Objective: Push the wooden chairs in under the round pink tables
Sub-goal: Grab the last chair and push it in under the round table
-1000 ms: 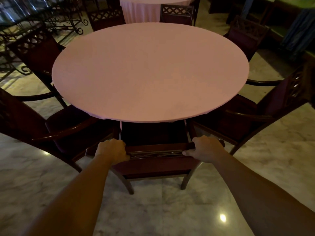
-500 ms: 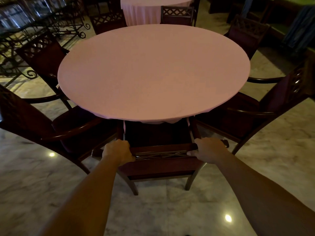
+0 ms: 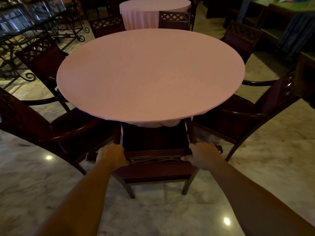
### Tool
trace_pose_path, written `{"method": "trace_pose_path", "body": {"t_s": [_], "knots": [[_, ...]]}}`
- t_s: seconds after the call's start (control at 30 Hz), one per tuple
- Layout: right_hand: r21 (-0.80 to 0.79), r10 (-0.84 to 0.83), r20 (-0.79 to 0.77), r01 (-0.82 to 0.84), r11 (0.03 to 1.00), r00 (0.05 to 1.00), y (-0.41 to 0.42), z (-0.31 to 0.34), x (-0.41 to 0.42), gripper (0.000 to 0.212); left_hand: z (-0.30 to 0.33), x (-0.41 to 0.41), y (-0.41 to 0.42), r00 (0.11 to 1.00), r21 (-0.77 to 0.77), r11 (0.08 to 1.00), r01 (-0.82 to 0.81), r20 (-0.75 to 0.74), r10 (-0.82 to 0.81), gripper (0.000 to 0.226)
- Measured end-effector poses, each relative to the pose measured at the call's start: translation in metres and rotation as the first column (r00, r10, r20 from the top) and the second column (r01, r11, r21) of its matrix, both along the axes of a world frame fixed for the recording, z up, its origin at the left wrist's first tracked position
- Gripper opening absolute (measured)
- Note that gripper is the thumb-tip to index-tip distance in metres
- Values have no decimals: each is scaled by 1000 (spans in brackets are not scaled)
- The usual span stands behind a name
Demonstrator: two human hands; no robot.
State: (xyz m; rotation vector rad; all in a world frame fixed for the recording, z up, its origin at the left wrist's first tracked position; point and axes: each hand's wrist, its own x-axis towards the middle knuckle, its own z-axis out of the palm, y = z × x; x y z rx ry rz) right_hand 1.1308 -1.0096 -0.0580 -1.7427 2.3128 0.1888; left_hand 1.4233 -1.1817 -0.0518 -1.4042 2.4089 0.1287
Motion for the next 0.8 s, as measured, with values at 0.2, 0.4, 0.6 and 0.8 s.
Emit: {"method": "trace_pose_path", "body": {"t_s": [0.2, 0.4, 0.6, 0.8], "knots": [[42, -22, 7, 21, 999, 1000, 0, 2, 2, 51, 0, 1, -1, 1000, 38, 999, -18, 6, 18, 38], [90, -48, 106, 38, 995, 993, -1, 4, -4, 52, -1, 6, 2, 999, 74, 997, -21, -37, 24, 37], [113, -29, 184, 8, 994, 983, 4, 14, -11, 33, 10, 7, 1, 995, 102, 990, 94, -49, -90, 29], [105, -13, 153, -4, 994, 988, 6, 12, -7, 29, 9, 11, 5, 987, 15, 988, 156, 34, -156, 38]]}}
